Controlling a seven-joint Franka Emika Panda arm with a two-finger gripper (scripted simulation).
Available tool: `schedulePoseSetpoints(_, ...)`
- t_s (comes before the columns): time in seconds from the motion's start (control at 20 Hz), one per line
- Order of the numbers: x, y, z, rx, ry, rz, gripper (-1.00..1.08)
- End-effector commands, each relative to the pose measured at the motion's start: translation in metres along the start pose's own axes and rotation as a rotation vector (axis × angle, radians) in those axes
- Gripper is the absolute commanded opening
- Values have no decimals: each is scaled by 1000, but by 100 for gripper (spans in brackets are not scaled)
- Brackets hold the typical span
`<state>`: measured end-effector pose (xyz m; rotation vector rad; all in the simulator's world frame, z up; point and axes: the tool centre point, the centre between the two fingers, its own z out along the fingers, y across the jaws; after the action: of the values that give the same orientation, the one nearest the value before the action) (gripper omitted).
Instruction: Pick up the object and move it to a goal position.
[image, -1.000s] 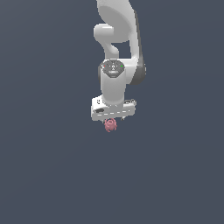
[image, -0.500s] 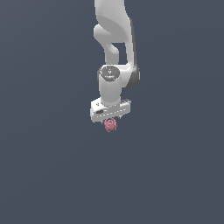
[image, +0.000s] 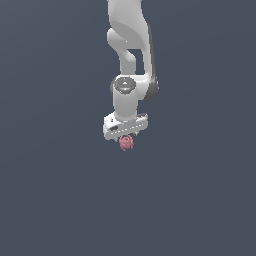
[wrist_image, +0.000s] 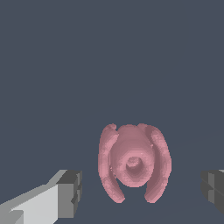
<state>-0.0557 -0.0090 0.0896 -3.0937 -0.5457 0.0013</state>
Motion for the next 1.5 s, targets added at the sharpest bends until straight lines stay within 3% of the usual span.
schedulePoseSetpoints(0.0, 0, 0, 4, 0, 0, -1, 100)
schedulePoseSetpoints(0.7, -1, 0, 50, 0, 1, -4, 100)
schedulePoseSetpoints(0.75, -1, 0, 50, 0, 1, -4, -100)
schedulePoseSetpoints(1.45, -2, 1, 44, -1, 1, -3, -100)
